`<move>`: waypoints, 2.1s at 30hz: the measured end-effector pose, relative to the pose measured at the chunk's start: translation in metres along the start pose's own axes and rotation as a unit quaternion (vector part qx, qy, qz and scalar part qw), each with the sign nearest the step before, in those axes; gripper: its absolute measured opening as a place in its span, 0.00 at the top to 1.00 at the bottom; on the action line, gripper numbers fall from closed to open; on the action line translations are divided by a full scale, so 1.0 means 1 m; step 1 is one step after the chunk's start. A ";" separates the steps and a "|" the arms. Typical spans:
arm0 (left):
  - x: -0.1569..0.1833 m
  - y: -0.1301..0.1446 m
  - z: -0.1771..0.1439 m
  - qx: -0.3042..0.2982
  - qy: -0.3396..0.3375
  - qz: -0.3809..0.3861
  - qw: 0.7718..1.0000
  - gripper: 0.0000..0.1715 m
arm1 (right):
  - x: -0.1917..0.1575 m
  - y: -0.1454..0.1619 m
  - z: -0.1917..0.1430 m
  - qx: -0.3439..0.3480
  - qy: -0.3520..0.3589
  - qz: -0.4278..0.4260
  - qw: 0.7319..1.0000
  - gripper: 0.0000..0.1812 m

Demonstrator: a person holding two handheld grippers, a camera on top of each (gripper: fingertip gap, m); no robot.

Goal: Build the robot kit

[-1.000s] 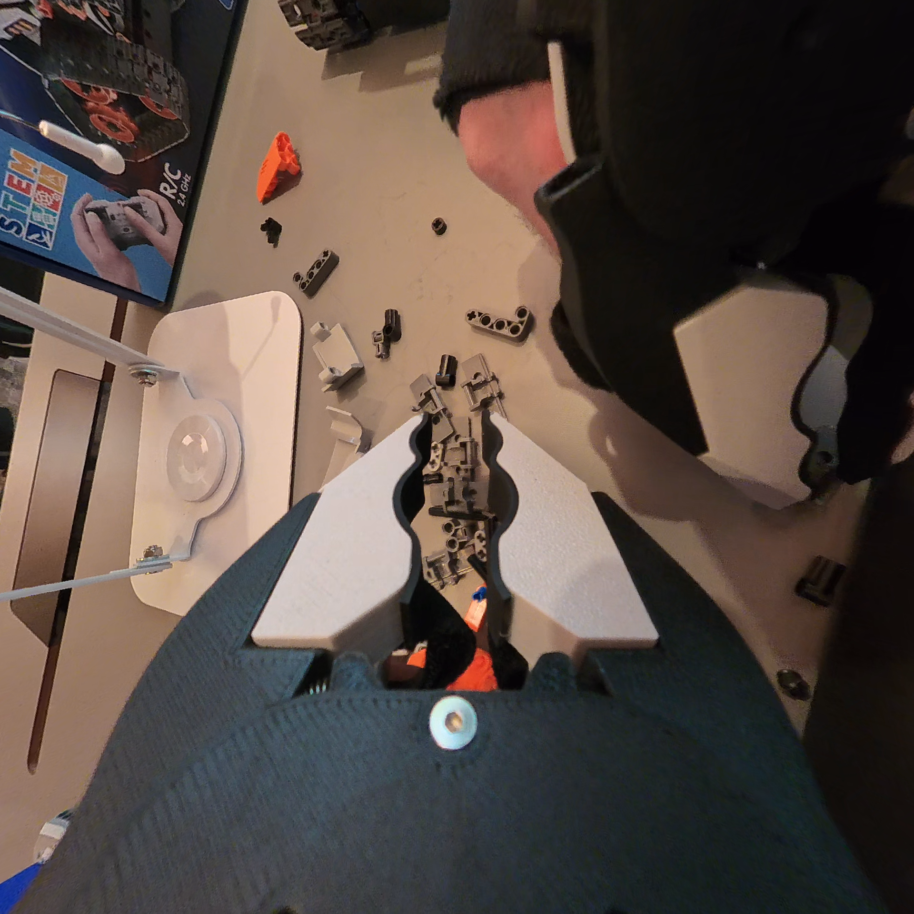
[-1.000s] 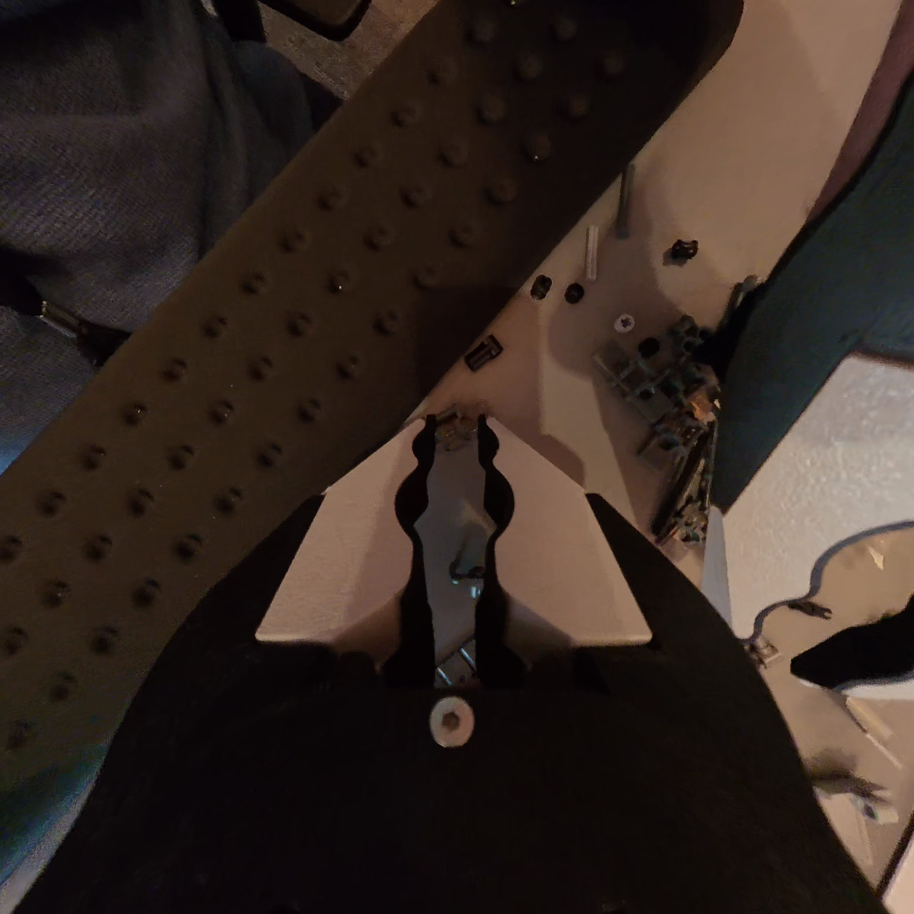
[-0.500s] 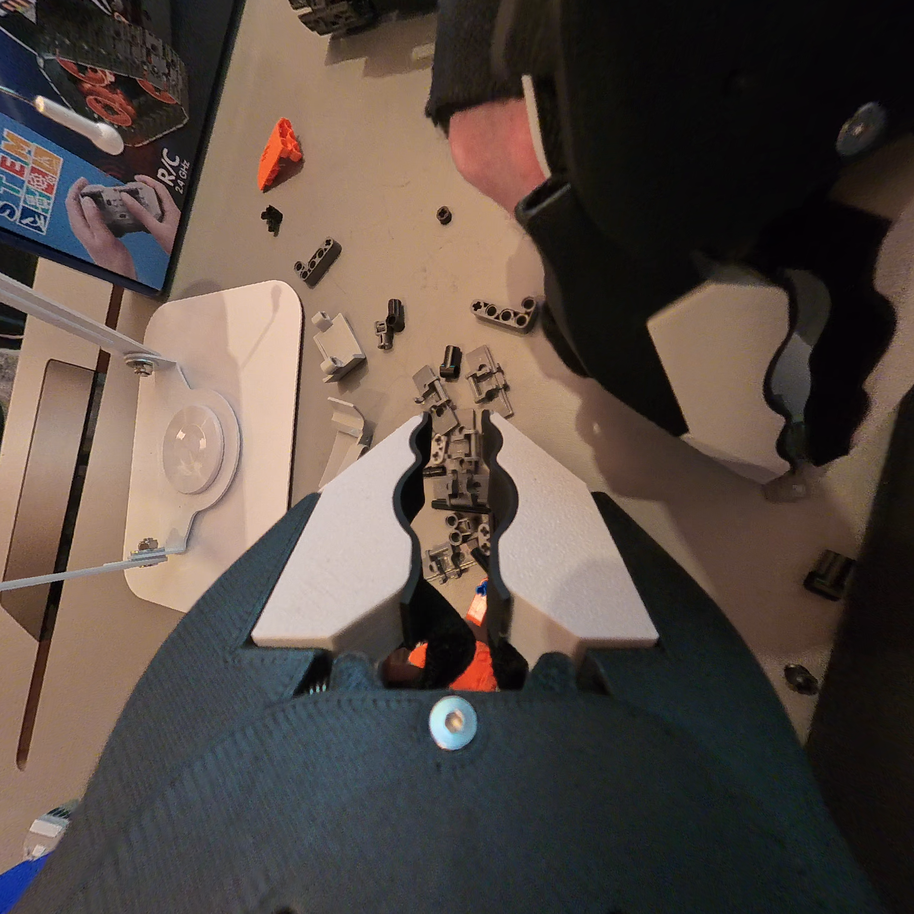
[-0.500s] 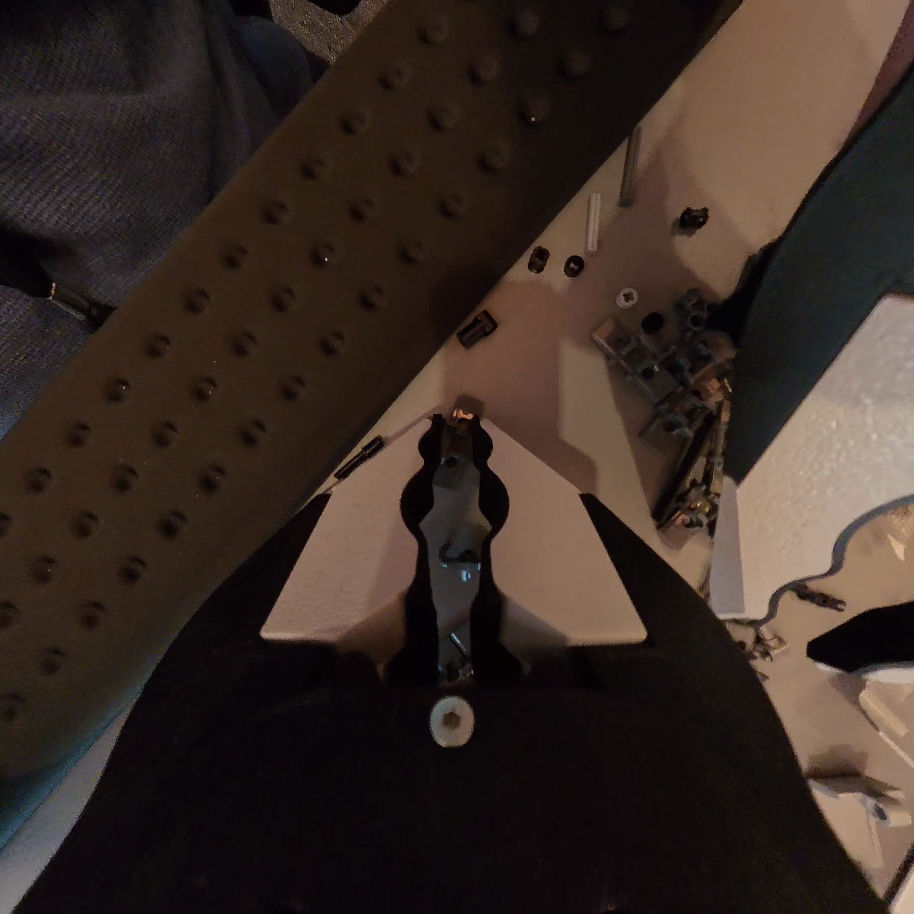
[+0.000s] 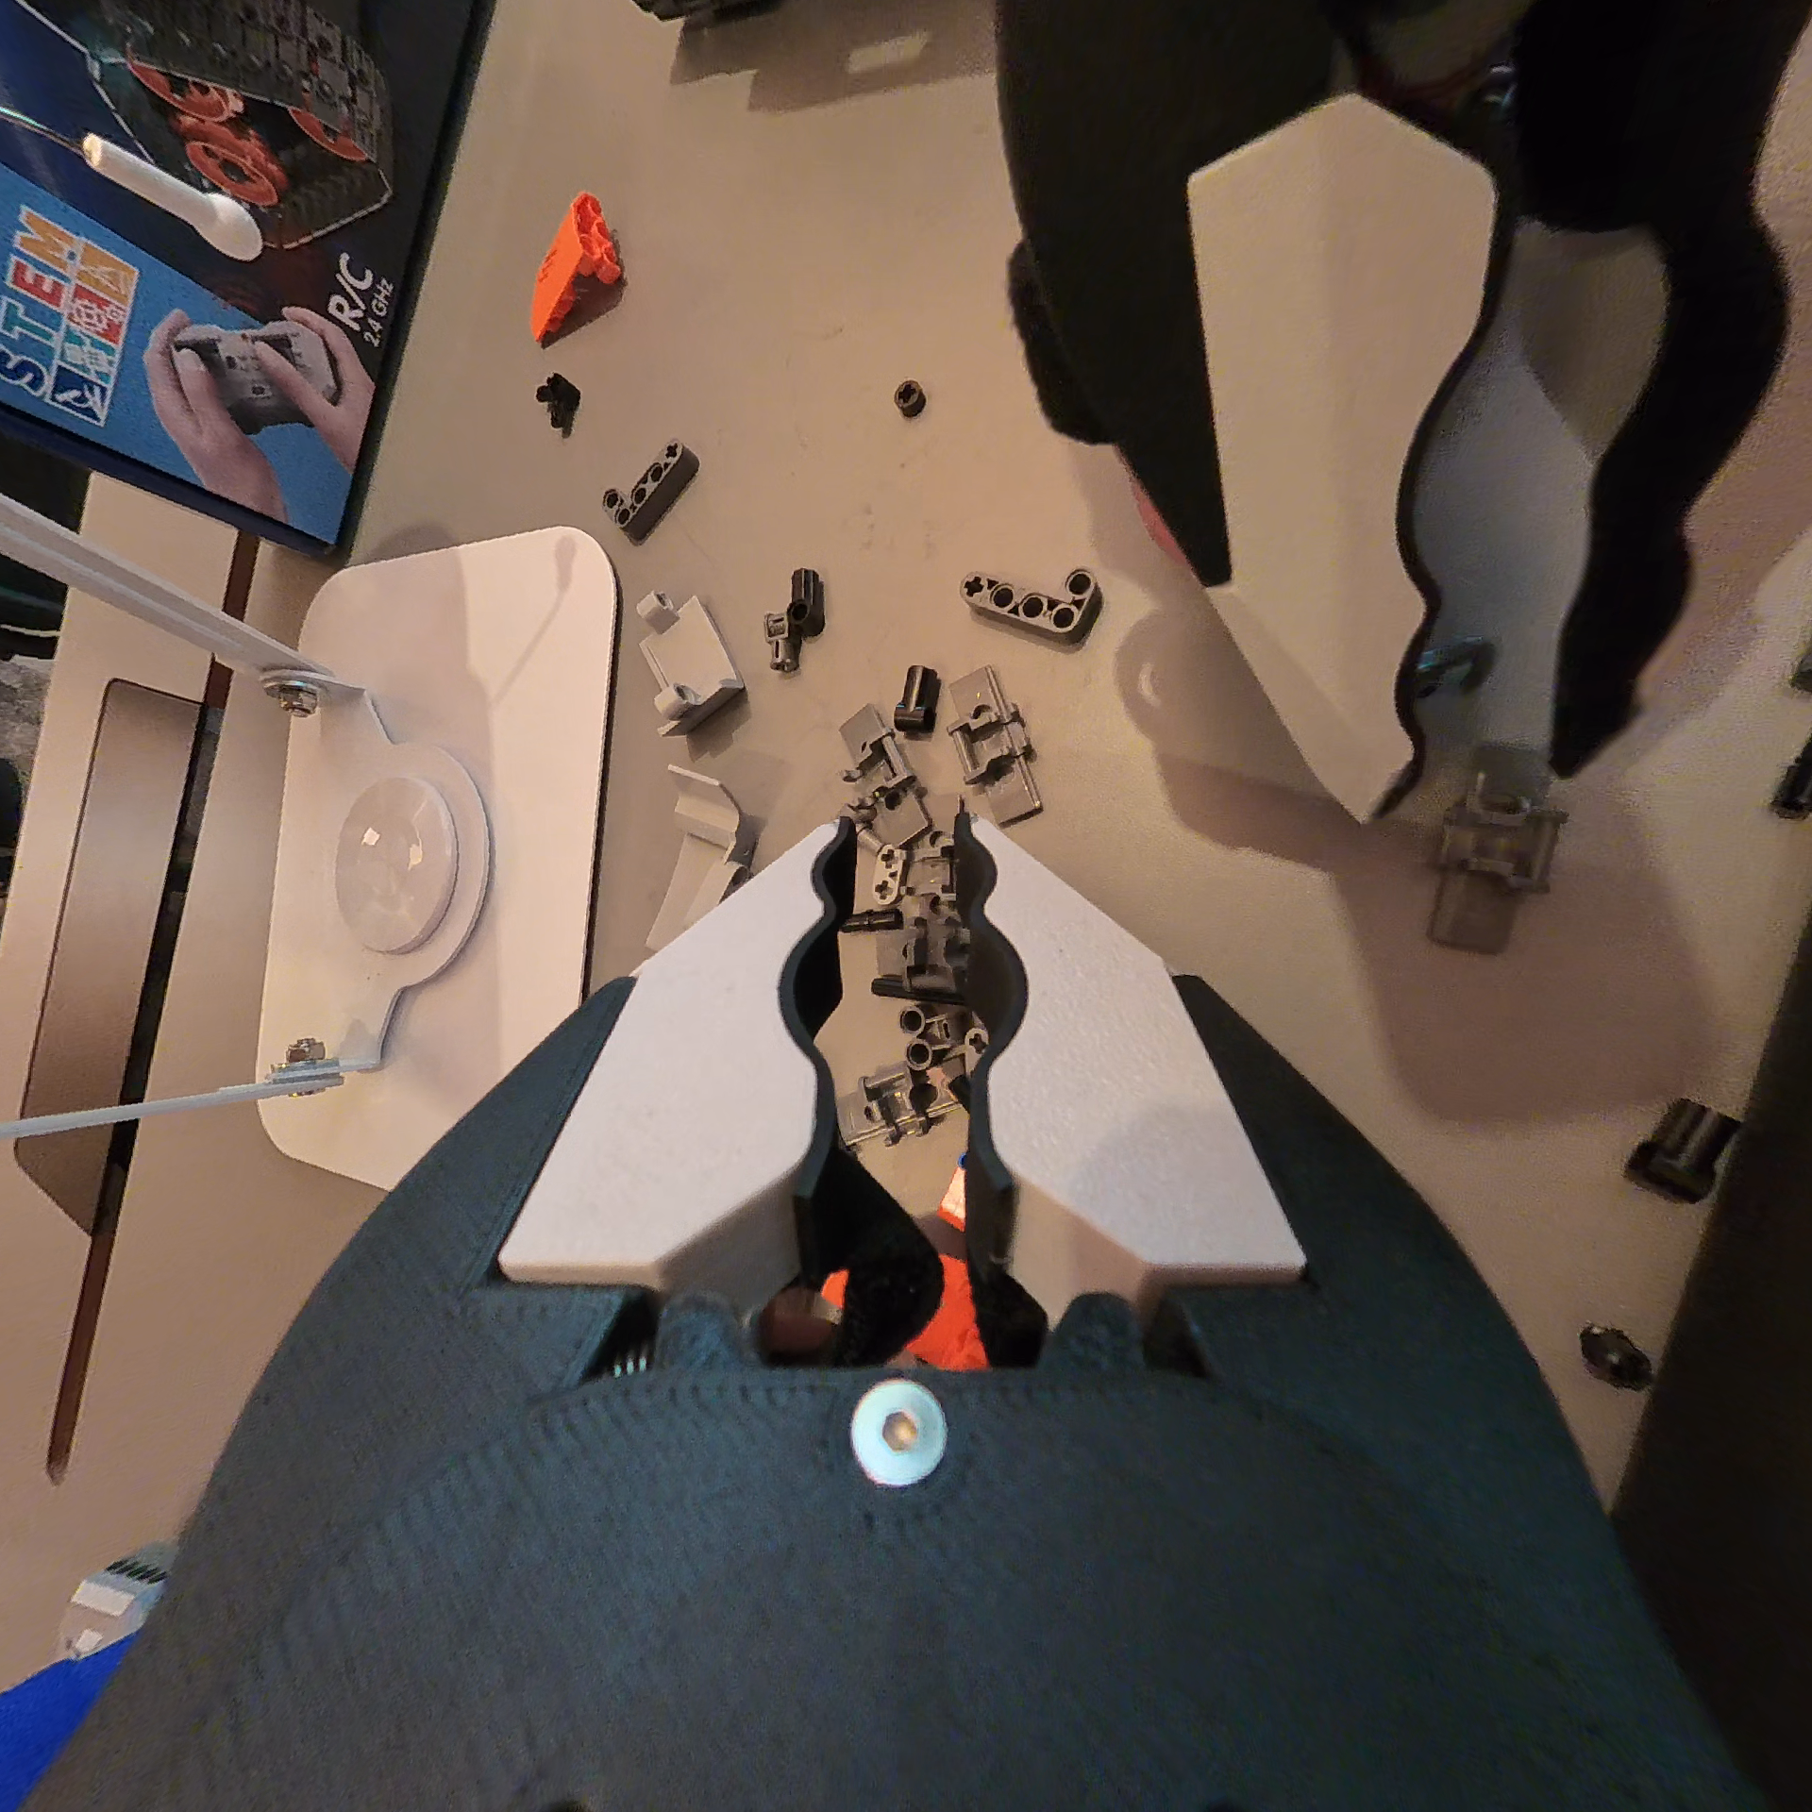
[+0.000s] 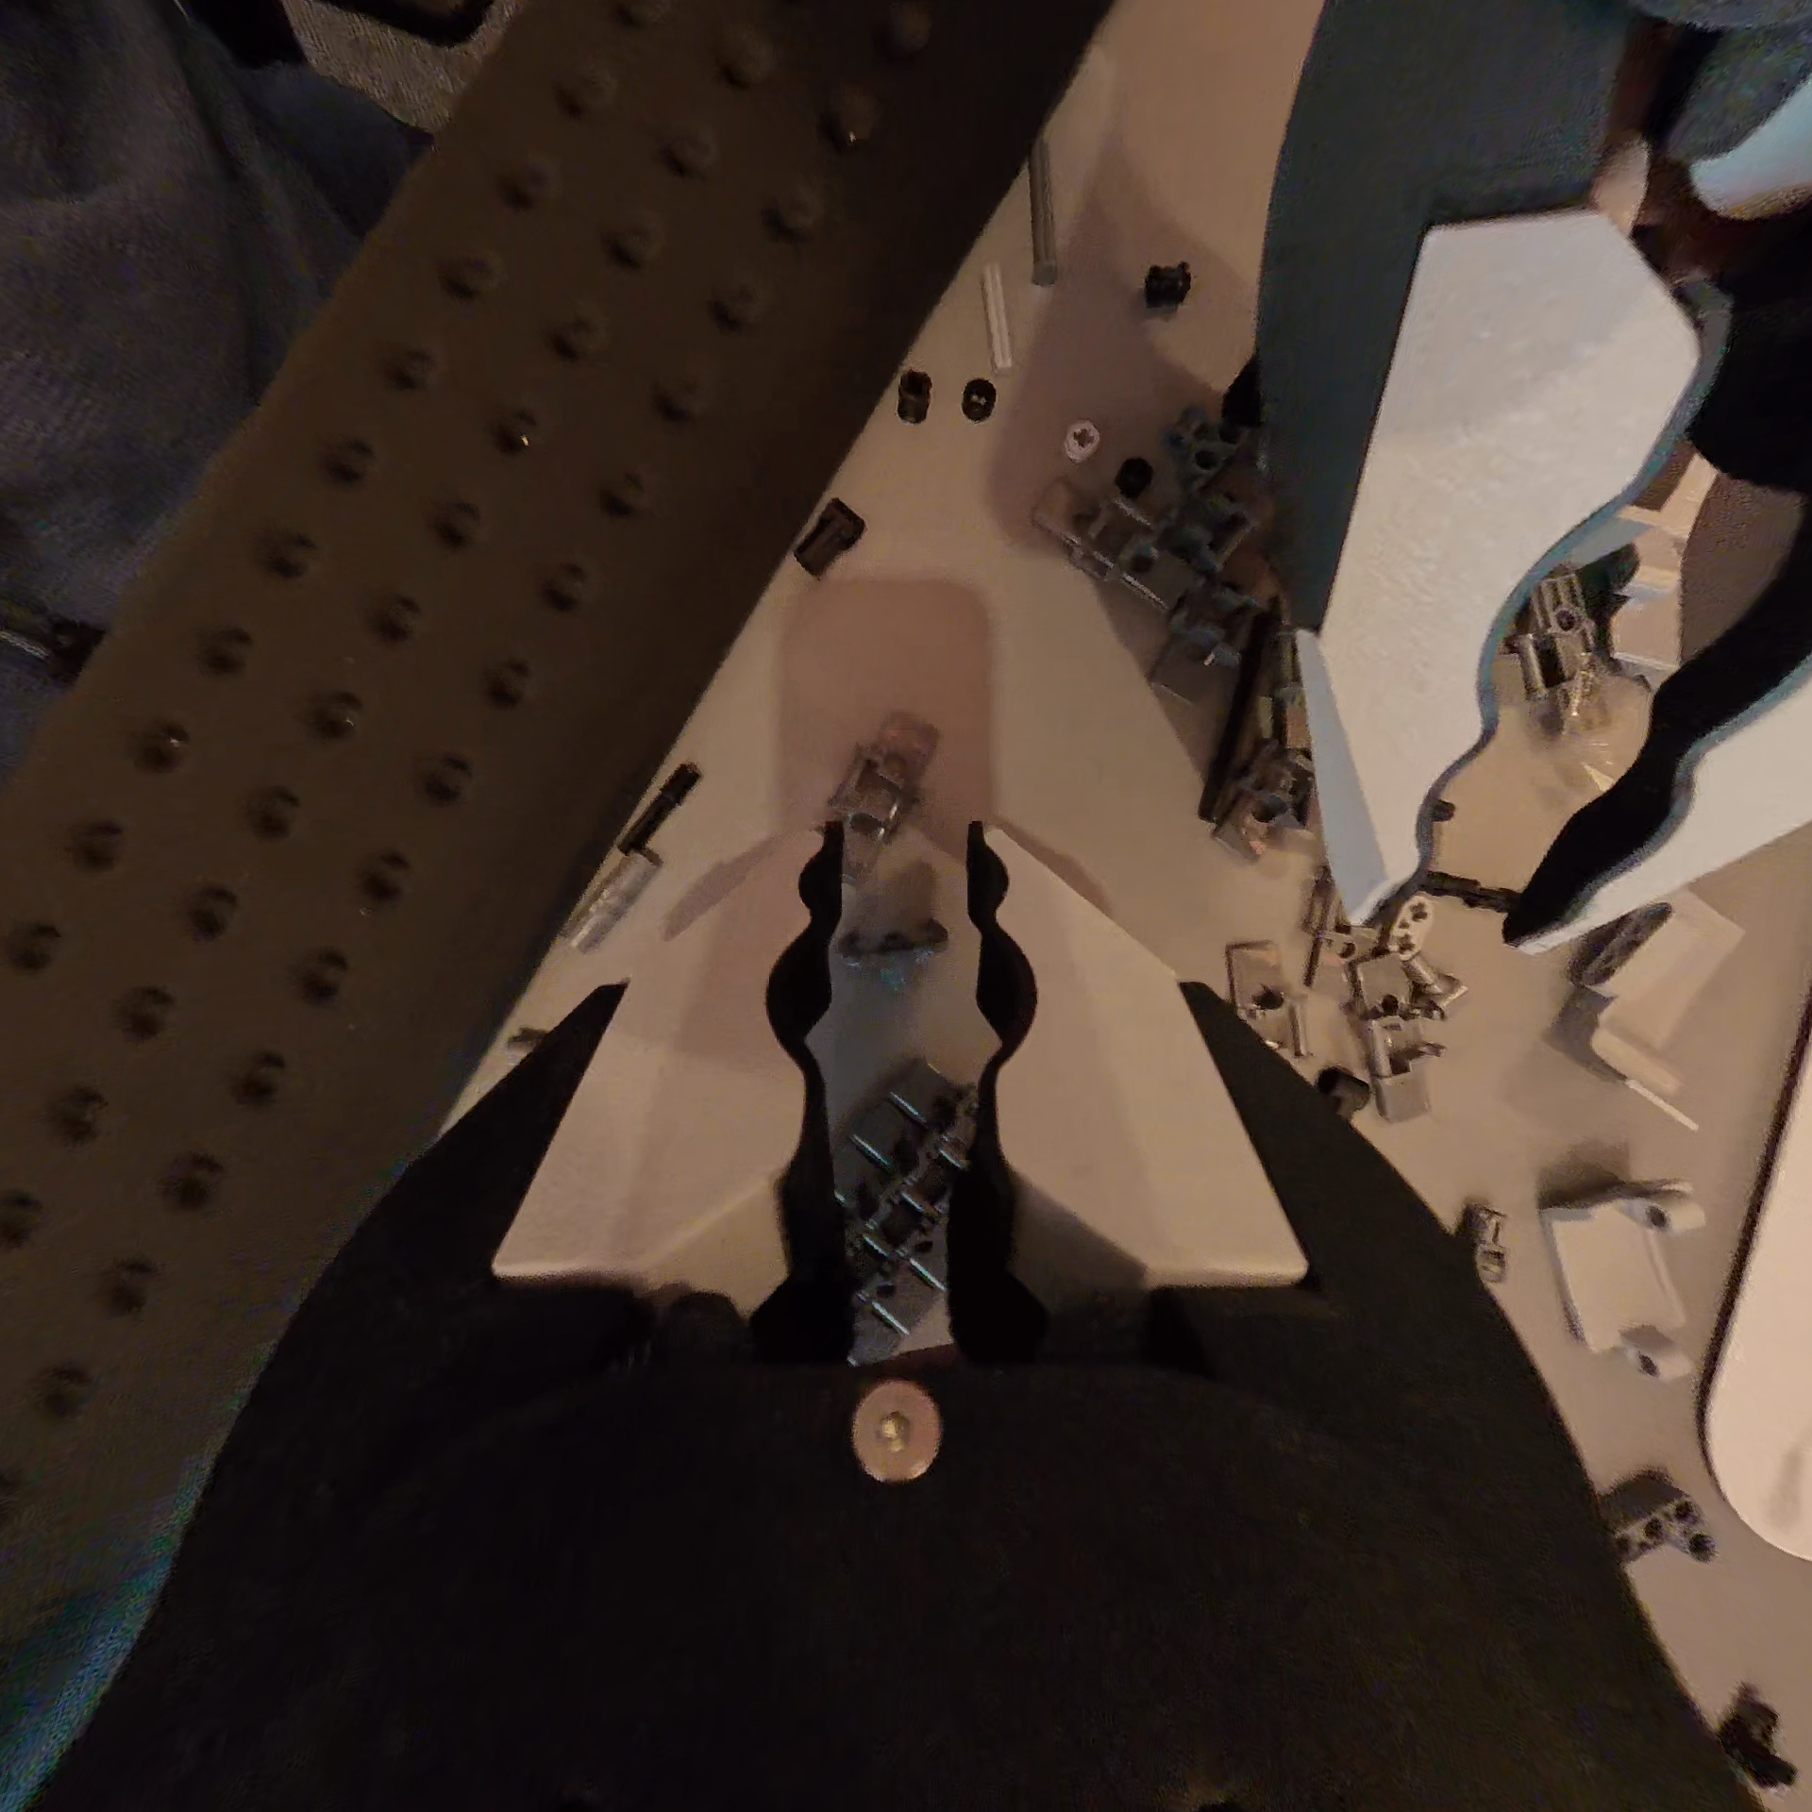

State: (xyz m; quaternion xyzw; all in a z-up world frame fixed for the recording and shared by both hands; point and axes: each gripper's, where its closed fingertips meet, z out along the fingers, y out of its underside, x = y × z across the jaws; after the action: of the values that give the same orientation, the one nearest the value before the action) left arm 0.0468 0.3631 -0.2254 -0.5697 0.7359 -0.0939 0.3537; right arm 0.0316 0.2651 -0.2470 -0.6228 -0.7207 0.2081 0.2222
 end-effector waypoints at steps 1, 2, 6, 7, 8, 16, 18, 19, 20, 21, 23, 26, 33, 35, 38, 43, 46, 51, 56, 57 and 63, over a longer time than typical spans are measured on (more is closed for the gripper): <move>0.000 0.000 0.000 0.000 0.000 -0.001 1.000 0.89 | 0.002 0.002 0.002 -0.006 0.004 -0.007 1.000 0.89; -0.001 0.000 0.000 -0.001 -0.001 -0.001 1.000 0.89 | 0.002 0.005 0.005 -0.015 0.005 -0.013 1.000 0.88; -0.001 0.001 -0.001 0.000 -0.002 -0.003 1.000 0.89 | -0.002 0.001 0.013 -0.016 0.010 -0.036 0.999 0.86; -0.001 0.001 0.000 0.000 -0.001 -0.002 1.000 0.89 | -0.002 0.000 0.015 -0.018 0.015 -0.038 0.999 0.84; -0.001 0.001 0.000 -0.001 -0.001 -0.001 1.000 0.89 | -0.003 -0.002 0.017 -0.016 0.017 -0.038 0.999 0.83; 0.001 0.001 0.000 -0.001 0.002 0.001 1.000 0.89 | -0.005 -0.010 0.010 0.008 -0.007 -0.084 0.996 0.89; 0.001 0.000 0.000 -0.001 0.002 0.003 1.000 0.89 | -0.004 -0.007 0.008 -0.007 -0.021 -0.102 0.995 0.89; 0.002 0.000 0.000 -0.001 0.003 0.004 1.000 0.89 | -0.003 -0.007 0.008 -0.013 -0.026 -0.110 0.994 0.89; 0.002 0.000 0.000 -0.002 0.003 0.004 1.000 0.89 | -0.001 -0.007 0.007 -0.018 -0.030 -0.120 0.992 0.89; 0.002 0.000 0.000 -0.002 0.002 0.005 1.000 0.89 | 0.000 -0.007 0.007 -0.026 -0.032 -0.131 0.991 0.89; 0.001 0.000 0.000 -0.003 0.002 0.004 1.000 0.89 | 0.002 -0.007 0.007 -0.050 -0.038 -0.156 0.986 0.87; 0.000 0.003 0.000 -0.006 0.001 0.002 1.000 0.89 | 0.001 -0.009 0.008 -0.070 -0.055 -0.186 0.979 0.89; -0.003 0.005 -0.001 -0.004 0.001 -0.002 1.000 0.89 | -0.005 -0.007 0.015 -0.090 -0.088 -0.206 0.970 0.93; -0.003 0.006 -0.001 -0.004 0.003 -0.001 1.000 0.89 | -0.007 -0.007 0.016 -0.086 -0.094 -0.200 0.971 0.92; -0.003 0.007 -0.001 -0.005 0.004 -0.003 1.000 0.89 | -0.010 -0.006 0.015 -0.086 -0.103 -0.179 0.975 0.88; -0.002 0.007 0.000 -0.006 0.005 -0.001 1.000 0.89 | -0.019 -0.013 0.017 -0.069 -0.114 -0.156 0.979 0.85; -0.003 0.006 -0.001 -0.006 0.004 -0.002 1.000 0.89 | -0.018 -0.013 0.011 -0.055 -0.110 -0.163 0.979 0.88; -0.002 0.007 0.000 -0.008 0.006 -0.001 1.000 0.89 | -0.028 -0.011 0.011 -0.059 -0.129 -0.169 0.975 0.87; -0.001 0.007 0.000 -0.007 0.006 -0.002 1.000 0.89 | -0.028 -0.010 0.019 -0.059 -0.123 -0.168 0.976 0.94; -0.001 0.007 0.000 -0.007 0.007 -0.001 1.000 0.89 | -0.028 -0.010 0.019 -0.058 -0.123 -0.166 0.977 0.95; 0.002 0.003 0.001 0.004 0.008 0.004 1.000 0.89 | -0.014 -0.016 -0.014 -0.030 -0.043 -0.115 0.992 0.96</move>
State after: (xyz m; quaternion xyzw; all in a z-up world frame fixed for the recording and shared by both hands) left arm 0.0454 0.3626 -0.2285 -0.5643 0.7409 -0.0999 0.3501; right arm 0.0286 0.2491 -0.2271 -0.5324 -0.8025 0.1859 0.1949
